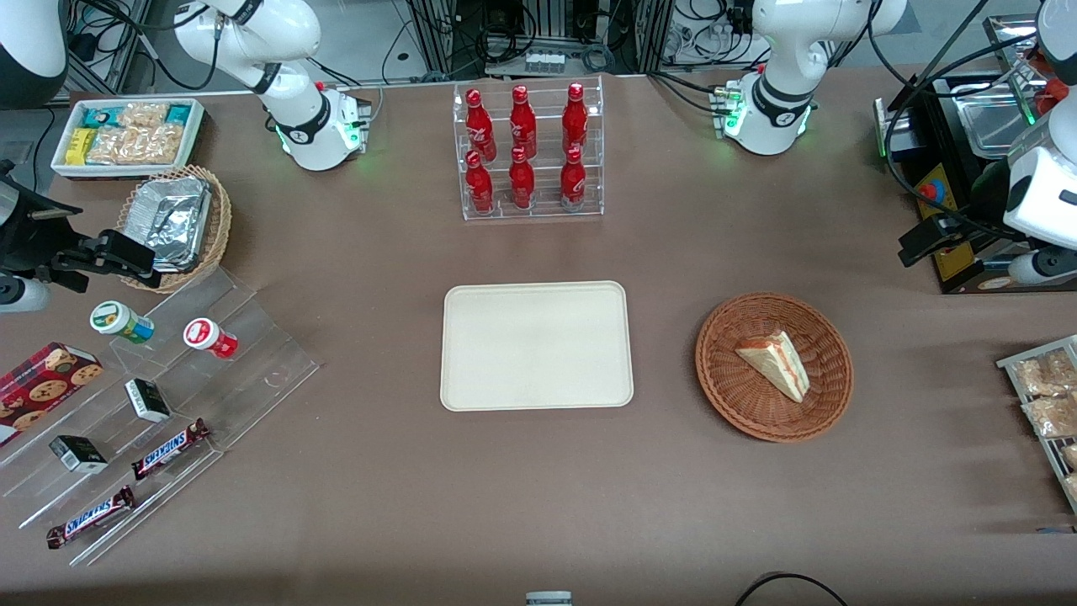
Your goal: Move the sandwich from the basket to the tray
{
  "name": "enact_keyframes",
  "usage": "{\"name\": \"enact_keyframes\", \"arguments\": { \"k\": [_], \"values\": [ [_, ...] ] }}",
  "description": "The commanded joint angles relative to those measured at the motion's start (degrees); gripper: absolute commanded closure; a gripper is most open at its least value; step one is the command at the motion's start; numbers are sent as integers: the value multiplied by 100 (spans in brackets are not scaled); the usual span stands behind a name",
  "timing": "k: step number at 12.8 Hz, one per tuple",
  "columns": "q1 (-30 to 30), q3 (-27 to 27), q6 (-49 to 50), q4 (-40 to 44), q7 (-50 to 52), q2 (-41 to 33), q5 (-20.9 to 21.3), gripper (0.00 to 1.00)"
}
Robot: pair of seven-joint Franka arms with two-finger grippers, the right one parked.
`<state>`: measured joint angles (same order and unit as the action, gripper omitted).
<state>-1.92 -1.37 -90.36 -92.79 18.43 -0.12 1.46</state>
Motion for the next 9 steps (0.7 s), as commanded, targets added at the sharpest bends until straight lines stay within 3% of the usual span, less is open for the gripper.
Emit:
{"name": "enact_keyframes", "arguments": {
  "k": [1, 4, 9],
  "values": [
    [-27, 14, 106, 235, 28, 371, -14, 1],
    [-19, 14, -269, 218, 168, 731, -163, 1],
    [-45, 14, -1034, 25, 2328, 1417, -382, 1]
  ]
}}
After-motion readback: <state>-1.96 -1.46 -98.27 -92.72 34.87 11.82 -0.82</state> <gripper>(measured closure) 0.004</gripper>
